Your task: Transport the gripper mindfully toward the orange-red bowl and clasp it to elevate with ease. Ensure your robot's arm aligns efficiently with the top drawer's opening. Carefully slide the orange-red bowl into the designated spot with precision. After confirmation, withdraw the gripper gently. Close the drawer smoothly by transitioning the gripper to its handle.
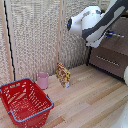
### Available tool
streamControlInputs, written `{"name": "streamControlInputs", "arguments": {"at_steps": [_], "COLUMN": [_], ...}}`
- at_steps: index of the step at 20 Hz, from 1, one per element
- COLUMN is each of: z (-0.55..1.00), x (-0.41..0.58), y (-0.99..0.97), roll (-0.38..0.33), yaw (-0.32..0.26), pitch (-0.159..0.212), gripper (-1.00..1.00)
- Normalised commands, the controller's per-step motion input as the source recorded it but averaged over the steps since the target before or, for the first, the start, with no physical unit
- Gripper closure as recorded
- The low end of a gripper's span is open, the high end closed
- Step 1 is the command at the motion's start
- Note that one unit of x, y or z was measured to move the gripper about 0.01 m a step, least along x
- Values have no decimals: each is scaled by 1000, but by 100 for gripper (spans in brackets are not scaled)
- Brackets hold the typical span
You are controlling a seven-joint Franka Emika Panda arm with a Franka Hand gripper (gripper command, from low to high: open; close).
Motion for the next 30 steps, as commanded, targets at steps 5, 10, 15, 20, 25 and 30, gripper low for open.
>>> {"name": "streamControlInputs", "arguments": {"at_steps": [5, 10, 15, 20, 25, 30], "z": [131, 129, 155, 49, 6, -25], "x": [-159, -133, -147, -64, 87, 259], "y": [-755, -999, -903, -349, 86, 561], "roll": [24, 78, 104, 70, -11, -68], "yaw": [-36, 0, 0, 0, 42, -39], "pitch": [-9, -21, -36, -5, 2, 30], "gripper": [100, 100, 100, -100, -100, -100]}}
